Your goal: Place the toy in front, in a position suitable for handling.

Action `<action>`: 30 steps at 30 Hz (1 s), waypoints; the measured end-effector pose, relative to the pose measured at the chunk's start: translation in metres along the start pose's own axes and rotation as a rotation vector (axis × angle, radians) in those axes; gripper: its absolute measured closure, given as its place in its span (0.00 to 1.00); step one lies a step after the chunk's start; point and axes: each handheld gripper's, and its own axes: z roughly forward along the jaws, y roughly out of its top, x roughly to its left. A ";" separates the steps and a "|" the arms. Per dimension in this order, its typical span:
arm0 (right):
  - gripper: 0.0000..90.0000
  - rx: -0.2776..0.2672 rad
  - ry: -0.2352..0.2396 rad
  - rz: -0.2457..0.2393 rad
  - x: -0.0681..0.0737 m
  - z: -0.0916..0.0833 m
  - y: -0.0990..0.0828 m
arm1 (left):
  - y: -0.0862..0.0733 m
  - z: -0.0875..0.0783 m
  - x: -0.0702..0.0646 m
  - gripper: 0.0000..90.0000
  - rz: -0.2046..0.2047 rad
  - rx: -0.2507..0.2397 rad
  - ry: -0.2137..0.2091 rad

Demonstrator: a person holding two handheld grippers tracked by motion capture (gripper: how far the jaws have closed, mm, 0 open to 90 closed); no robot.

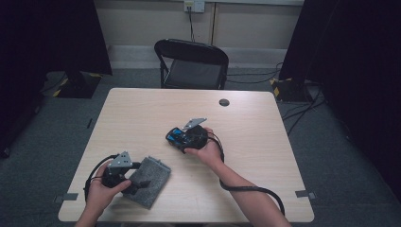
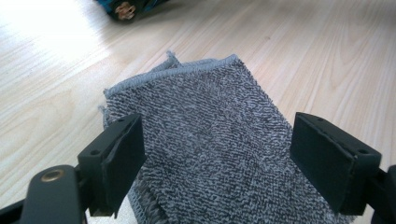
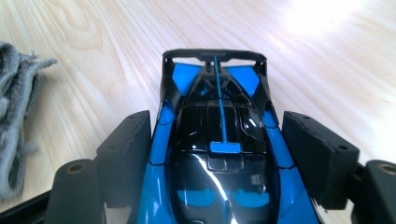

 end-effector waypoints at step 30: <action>0.30 -0.021 0.007 0.049 -0.031 -0.060 -0.091 | 0.007 0.011 -0.008 0.20 0.018 0.017 -0.023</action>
